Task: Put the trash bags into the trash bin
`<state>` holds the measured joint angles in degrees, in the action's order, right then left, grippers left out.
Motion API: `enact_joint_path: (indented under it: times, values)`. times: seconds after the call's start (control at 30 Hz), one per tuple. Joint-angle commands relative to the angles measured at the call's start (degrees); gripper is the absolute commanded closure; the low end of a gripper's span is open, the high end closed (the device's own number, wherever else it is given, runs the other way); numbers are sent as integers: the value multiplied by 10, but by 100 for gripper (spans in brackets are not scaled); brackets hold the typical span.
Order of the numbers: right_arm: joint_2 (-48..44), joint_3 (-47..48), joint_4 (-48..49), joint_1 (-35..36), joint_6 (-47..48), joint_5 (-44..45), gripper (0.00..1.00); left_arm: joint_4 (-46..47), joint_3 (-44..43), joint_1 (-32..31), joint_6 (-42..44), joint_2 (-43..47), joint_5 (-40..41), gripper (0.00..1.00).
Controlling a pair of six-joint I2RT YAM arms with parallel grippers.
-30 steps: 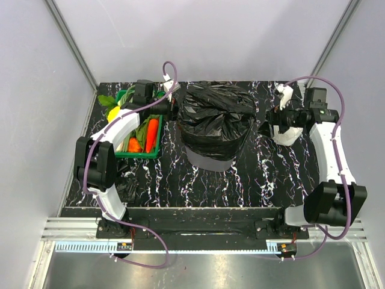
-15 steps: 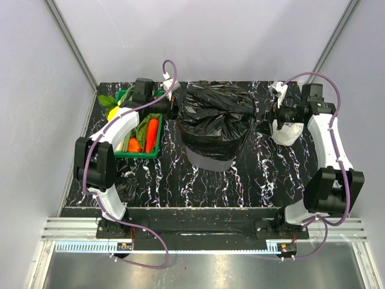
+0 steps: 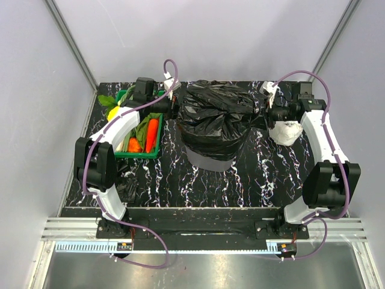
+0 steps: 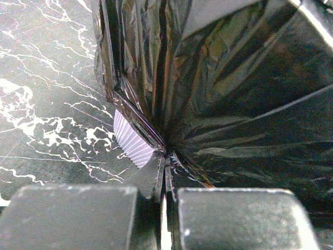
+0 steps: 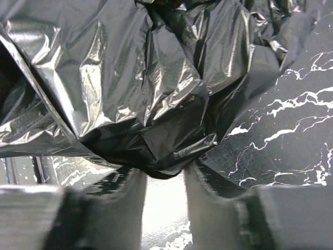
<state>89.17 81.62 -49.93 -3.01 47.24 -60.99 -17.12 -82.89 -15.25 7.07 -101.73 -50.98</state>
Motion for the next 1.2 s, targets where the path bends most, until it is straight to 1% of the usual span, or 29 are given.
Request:
enact_joint_path:
  times: [0.0, 0.1, 0.13, 0.17, 0.4, 0.53, 0.7, 0.8, 0.93, 1.17]
  values:
    - [-7, -2, 23, 2, 7, -6, 72, 8, -18, -2, 11, 7, 5, 100]
    - [-17, -22, 44, 2, -3, 4, 95, 3, -9, -2, 24, 12, 20, 100]
    - [-23, -33, 54, 2, -10, 8, 99, 1, -3, -2, 26, 14, 28, 100]
    - [-27, -44, 68, 2, -15, 11, 100, -2, 2, -3, 34, 14, 35, 100]
    - [-55, -117, 147, 2, -68, 64, 100, -13, 60, -7, 63, 29, 96, 100]
    - [-59, -135, 180, 2, -100, 88, 100, -12, 92, -8, 75, 34, 122, 100]
    - [-59, -153, 207, 12, -122, 138, 100, -9, 126, -10, 75, 39, 149, 100]
    - [-57, -161, 222, 16, -136, 175, 100, 2, 144, -15, 77, 45, 184, 100]
    - [-50, -165, 236, 18, -149, 208, 100, 2, 152, -14, 82, 41, 216, 100]
    - [-37, -170, 240, 25, -166, 280, 100, 3, 166, -15, 88, 33, 247, 100]
